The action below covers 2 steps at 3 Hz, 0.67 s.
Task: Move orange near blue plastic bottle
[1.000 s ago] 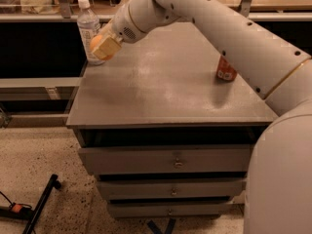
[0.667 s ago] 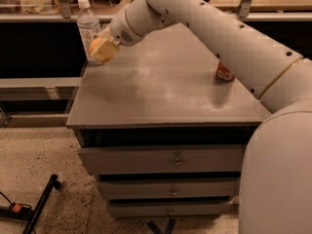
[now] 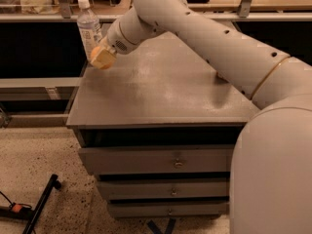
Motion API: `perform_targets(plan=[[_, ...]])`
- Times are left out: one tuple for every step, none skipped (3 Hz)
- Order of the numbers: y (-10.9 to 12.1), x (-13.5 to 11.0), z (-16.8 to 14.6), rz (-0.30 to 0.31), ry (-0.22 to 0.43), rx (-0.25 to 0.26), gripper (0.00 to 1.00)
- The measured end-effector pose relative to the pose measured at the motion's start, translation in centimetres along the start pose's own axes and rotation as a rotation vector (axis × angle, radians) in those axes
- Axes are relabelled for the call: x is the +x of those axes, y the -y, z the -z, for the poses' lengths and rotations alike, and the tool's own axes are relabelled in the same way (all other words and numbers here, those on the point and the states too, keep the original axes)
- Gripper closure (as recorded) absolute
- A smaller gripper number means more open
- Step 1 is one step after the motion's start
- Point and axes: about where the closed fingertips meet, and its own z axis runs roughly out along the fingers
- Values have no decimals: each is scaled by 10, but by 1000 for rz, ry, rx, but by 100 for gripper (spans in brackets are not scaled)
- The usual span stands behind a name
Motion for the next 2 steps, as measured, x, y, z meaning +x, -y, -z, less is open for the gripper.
perform_targets(plan=[[-1, 6, -11, -7, -15, -6, 36], [-2, 5, -13, -7, -15, -10, 13]])
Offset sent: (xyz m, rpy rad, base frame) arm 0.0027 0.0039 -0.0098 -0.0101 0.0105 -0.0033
